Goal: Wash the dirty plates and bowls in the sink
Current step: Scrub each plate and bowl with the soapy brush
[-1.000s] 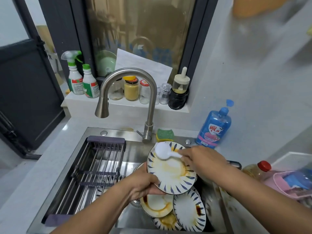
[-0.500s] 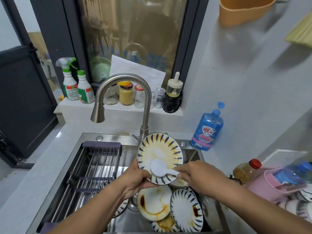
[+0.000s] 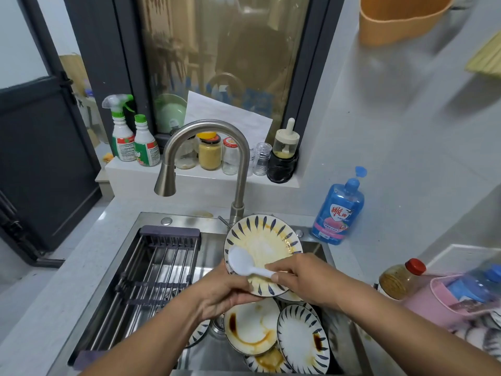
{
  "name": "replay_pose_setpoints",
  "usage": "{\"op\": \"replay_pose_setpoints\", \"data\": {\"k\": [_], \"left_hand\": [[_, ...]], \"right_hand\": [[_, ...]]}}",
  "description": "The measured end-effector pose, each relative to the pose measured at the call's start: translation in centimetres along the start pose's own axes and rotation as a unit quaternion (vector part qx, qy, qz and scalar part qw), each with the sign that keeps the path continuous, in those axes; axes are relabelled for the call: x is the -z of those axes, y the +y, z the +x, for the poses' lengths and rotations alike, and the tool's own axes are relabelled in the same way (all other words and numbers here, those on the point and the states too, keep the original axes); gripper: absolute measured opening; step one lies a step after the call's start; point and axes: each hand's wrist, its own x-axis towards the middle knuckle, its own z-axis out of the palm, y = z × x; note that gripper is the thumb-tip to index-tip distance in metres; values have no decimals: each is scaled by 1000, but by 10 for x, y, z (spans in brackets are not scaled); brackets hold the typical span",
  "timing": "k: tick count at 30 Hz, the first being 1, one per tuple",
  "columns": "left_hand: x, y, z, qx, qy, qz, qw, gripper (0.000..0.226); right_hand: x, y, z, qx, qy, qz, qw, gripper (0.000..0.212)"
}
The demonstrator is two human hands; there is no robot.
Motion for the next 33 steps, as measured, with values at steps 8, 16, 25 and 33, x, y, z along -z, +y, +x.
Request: {"op": "replay_pose_setpoints", "data": {"k": [8,16,25,33], "left_hand": [[13,7,-2,10,0,-71,997,49],[14,7,-4,30,-14,63,997,64],[13,11,-14,42,-31,99,994,59],[13,10,-5,-69,95,79,990,27]], "right_hand": [[15,8,-20,2,-36,-116,993,27],[36,17,-20,-37,90,-337,937,25],[37,6,-17,0,130,-400,907,50],[-1,-10,-36,-46,-12,-198,979,22]]}}
